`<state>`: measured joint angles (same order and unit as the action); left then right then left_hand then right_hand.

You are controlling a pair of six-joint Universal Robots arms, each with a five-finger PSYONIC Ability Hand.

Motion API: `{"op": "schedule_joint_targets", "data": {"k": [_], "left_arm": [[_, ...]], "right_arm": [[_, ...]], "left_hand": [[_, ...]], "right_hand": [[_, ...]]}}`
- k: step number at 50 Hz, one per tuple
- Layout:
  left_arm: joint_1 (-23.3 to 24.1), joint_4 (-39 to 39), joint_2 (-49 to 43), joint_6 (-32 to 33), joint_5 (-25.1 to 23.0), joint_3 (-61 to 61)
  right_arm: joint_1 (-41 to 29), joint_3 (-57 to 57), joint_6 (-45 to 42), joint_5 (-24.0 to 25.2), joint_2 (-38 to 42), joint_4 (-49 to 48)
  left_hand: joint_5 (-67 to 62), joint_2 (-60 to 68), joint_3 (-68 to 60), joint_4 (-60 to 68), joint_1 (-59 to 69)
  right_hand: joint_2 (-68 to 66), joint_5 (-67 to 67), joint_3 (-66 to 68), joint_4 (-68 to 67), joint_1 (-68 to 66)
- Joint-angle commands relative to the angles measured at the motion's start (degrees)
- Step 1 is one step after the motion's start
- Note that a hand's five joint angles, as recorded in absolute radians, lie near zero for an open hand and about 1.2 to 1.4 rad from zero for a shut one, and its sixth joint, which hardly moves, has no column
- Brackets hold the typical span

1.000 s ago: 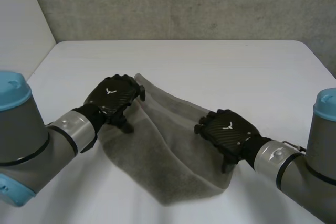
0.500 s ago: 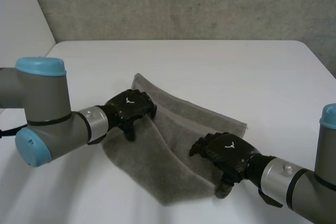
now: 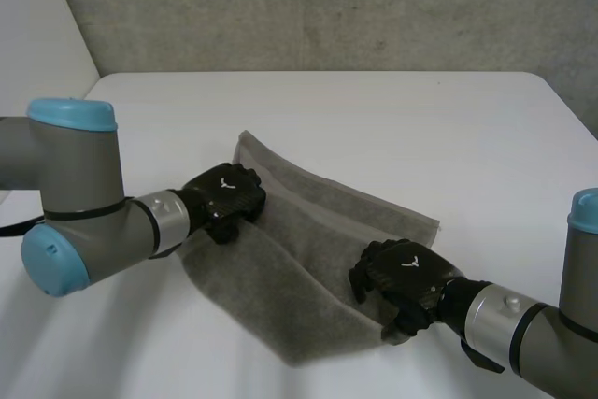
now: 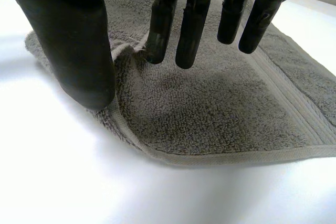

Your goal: Fold the towel.

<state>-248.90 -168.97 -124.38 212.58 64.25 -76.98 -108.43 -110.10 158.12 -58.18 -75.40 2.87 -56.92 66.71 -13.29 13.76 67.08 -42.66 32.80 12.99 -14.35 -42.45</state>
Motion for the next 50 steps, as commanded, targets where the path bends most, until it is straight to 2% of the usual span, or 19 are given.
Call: {"op": "schedule_joint_targets", "data": {"k": [1,6,7,8,9,10,20,25,34,37,40,44,45,47,48,49,50], "left_arm": [[-0.6,0.4,1.4,0.0,0.1,-1.6],[-2.1,-0.2,4.2,0.1,0.1,-4.5],[-2.2,-0.4,4.9,0.2,0.0,-5.3],[-2.3,-0.5,5.4,0.2,-0.1,-5.6],[-2.3,-0.5,5.4,0.2,-0.1,-5.6],[-2.2,-0.6,5.5,0.2,-0.1,-5.8],[-2.2,-0.7,4.5,0.2,-0.4,-5.0],[-2.0,-4.4,2.7,1.9,0.1,-4.2],[-1.9,-5.8,0.2,3.0,0.2,-3.7],[-1.9,-5.8,-0.8,3.2,0.3,-3.4],[-1.9,-5.6,-1.0,3.4,0.4,-3.4],[-1.9,-5.3,-0.9,3.4,0.3,-3.7],[-1.9,-5.3,-0.9,3.4,0.3,-3.7],[-1.9,-5.0,-0.2,3.4,0.2,-4.1],[-1.9,-5.0,-0.2,3.4,0.2,-4.1],[-2.0,-4.7,0.4,3.3,0.3,-4.1],[-2.2,-4.2,1.7,3.2,0.2,-4.1]], "right_arm": [[0.1,-0.2,0.0,0.0,0.0,-0.1],[0.2,-0.2,-0.1,0.1,0.0,-0.1],[0.2,-0.2,-0.1,0.1,0.0,-0.1],[0.2,-0.2,-0.1,0.1,0.0,-0.1],[0.2,-0.2,-0.1,0.1,0.0,-0.1],[0.2,-0.2,-0.1,0.1,0.0,-0.1],[0.2,-0.3,-0.2,0.3,0.0,-0.1],[0.3,-0.5,-0.7,0.3,0.0,-0.1],[0.6,-1.3,-4.0,0.1,0.0,-0.1],[0.8,-1.9,-5.6,-0.2,0.1,0.1],[1.2,-2.3,-6.6,-0.3,0.3,0.3],[1.6,-2.5,-6.4,-0.4,0.3,0.8],[1.6,-2.5,-6.4,-0.4,0.3,0.8],[1.6,-2.7,-6.3,-0.5,0.3,0.8],[1.6,-2.7,-6.3,-0.5,0.3,0.8],[1.6,-2.8,-6.3,-0.5,0.4,0.7],[1.7,-2.8,-6.2,-0.3,0.4,0.7]], "left_hand": [[-10.6,10.8,3.3,-3.8,10.4],[-5.2,5.4,3.3,-3.8,5.0],[3.1,-2.9,3.3,-3.8,-3.3],[18.0,-17.8,3.3,-3.8,-18.2],[18.2,-18.0,3.3,-3.8,-18.3],[26.0,-25.8,3.3,-3.8,-26.2],[26.8,-26.6,3.3,-3.8,-26.9],[29.1,-28.9,3.3,-3.8,-29.3],[30.0,-29.8,3.3,-3.8,-30.1],[29.5,-29.2,3.3,-3.8,-29.6],[23.6,-23.4,3.3,-3.8,-23.7],[6.5,-6.3,3.3,-3.8,-6.6],[6.4,-6.2,3.3,-3.8,-6.6],[-5.0,5.2,3.3,-3.8,4.8],[-5.0,5.2,3.3,-3.8,4.9],[-13.0,13.2,3.3,-3.8,12.8],[-13.1,13.3,3.3,-3.8,12.9]], "right_hand": [[-0.4,0.3,-3.0,4.4,-0.6],[-0.2,0.1,-3.0,4.4,-0.4],[-0.1,-0.1,-3.0,4.4,-0.3],[-0.1,-0.1,-3.0,4.4,-0.3],[-0.1,-0.1,-3.0,4.4,-0.3],[0.1,-0.2,-3.0,4.4,-0.1],[0.5,-0.6,-3.0,4.4,0.2],[0.5,-0.6,-3.0,4.4,0.2],[2.8,-2.9,-3.0,4.4,2.6],[5.8,-6.0,-3.0,4.4,5.6],[7.5,-7.7,-3.0,4.4,7.3],[11.2,-11.3,-3.0,4.4,11.0],[11.2,-11.4,-3.0,4.4,11.0],[13.6,-13.7,-3.0,4.4,13.3],[13.6,-13.7,-3.0,4.4,13.4],[13.9,-14.0,-3.0,4.4,13.7],[13.9,-14.0,-3.0,4.4,13.7]]}}
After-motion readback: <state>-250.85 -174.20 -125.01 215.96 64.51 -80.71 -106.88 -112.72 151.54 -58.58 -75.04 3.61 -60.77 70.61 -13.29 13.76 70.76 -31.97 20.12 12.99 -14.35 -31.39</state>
